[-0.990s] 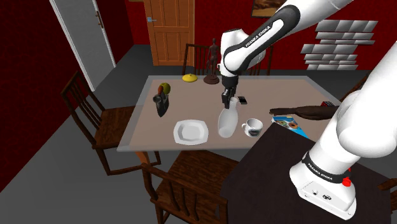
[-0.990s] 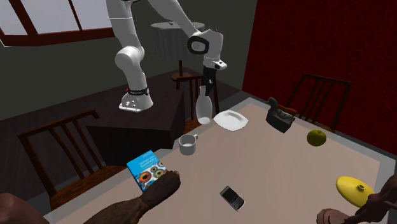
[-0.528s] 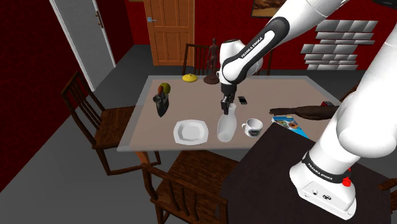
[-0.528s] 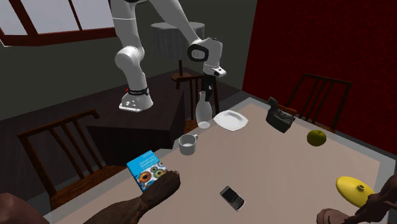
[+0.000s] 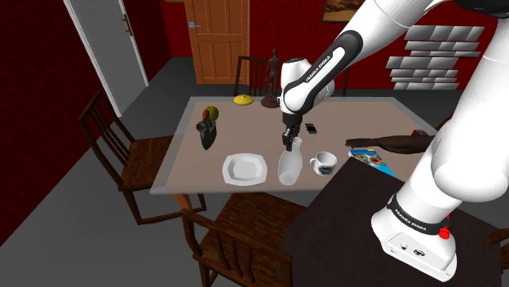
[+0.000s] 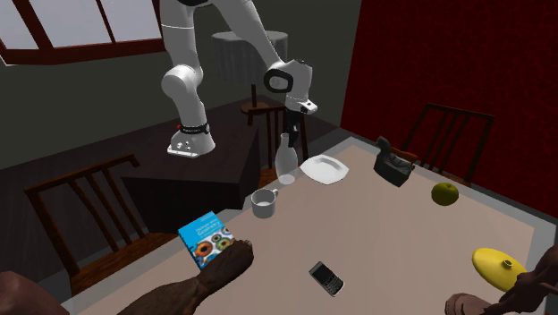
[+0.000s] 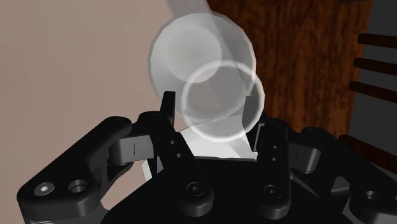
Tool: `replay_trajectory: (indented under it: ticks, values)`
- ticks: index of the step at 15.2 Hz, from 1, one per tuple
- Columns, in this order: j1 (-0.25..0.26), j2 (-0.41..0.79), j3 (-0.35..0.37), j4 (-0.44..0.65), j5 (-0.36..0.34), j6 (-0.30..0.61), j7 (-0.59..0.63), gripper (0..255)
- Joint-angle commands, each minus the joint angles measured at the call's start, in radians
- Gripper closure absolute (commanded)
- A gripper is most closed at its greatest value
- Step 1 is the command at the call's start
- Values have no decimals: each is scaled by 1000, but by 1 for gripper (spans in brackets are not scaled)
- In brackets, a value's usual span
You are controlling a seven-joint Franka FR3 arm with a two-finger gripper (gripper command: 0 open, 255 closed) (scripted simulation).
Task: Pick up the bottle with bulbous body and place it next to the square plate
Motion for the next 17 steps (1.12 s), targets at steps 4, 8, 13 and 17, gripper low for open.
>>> replay_trajectory:
  ticks: [4, 8, 13, 17]
  values:
    - [0, 0, 0, 0, 0, 1, 0, 0]
    - [0, 0, 0, 0, 0, 1, 0, 0]
    - [4, -100, 0, 37, -13, -136, 10, 0]
    - [4, -100, 0, 37, -13, -136, 10, 0]
